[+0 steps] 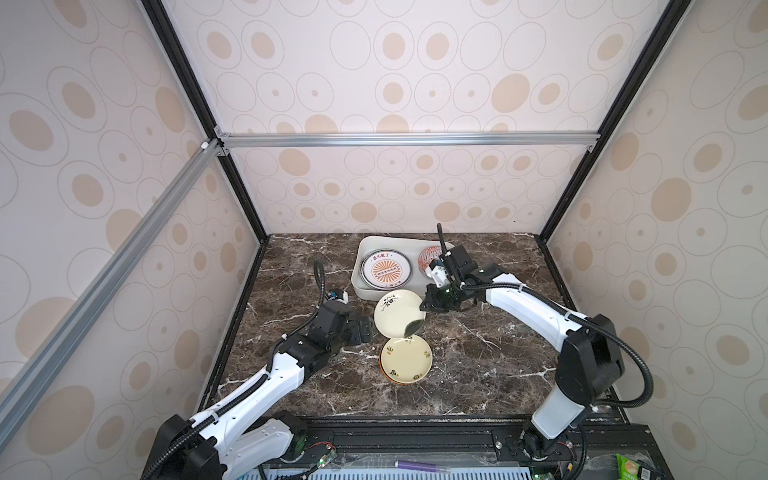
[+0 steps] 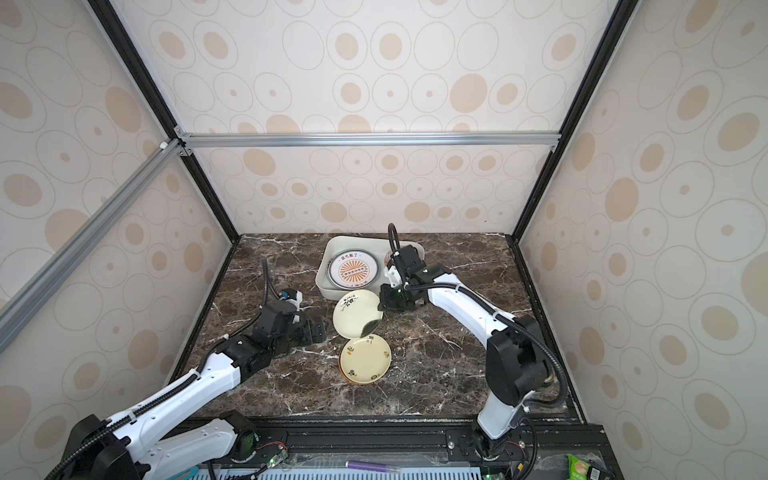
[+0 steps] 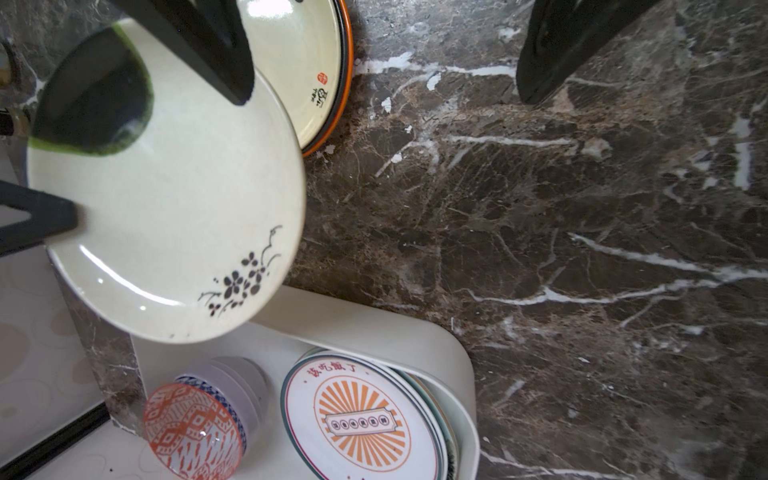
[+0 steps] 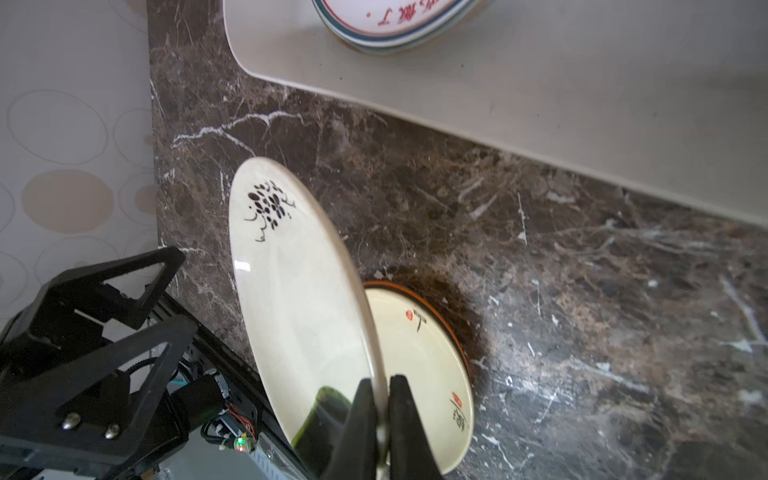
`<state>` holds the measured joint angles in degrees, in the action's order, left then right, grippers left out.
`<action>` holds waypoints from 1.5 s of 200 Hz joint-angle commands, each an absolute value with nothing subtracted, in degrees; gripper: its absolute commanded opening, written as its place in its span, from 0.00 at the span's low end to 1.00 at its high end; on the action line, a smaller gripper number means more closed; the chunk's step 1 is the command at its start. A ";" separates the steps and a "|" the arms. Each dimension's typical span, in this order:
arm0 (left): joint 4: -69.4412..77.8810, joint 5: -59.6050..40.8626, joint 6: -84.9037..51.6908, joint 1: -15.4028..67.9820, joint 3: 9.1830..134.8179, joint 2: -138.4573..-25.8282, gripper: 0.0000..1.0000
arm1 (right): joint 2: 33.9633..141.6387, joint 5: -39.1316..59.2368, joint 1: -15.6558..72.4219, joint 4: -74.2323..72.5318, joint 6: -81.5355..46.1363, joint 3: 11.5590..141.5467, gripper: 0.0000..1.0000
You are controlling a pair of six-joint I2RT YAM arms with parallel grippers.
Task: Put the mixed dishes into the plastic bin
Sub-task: 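Carry the upright plum-blossom plate with the right gripper into the bin, then lower the plum-blossom plate onto the sunburst plate and open the right gripper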
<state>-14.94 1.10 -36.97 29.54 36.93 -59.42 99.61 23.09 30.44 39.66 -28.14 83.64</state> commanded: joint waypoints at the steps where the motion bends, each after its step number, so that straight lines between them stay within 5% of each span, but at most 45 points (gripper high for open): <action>1: -16.93 -0.43 -34.33 26.54 39.49 -59.00 0.99 | 105.02 24.50 29.13 42.66 -26.64 91.66 0.08; 149: -11.17 -7.68 -29.03 16.36 43.31 -71.87 0.99 | 148.09 30.61 22.46 46.33 -30.88 145.32 0.09; 210: -9.77 -9.05 -28.57 15.62 42.89 -74.00 0.99 | 151.26 30.57 22.08 45.34 -31.72 146.22 0.12; 254: -9.33 -9.52 -28.74 15.46 42.11 -73.30 0.99 | 151.58 29.80 21.97 45.77 -31.70 146.59 0.35; 300: -9.83 -9.82 -29.26 15.46 41.18 -70.81 0.99 | 146.75 29.00 21.97 48.23 -29.42 146.05 0.37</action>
<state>-9.98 -9.30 -29.95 16.01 40.84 -73.19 150.76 29.76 22.11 45.65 -31.27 145.23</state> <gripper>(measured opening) 0.992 0.368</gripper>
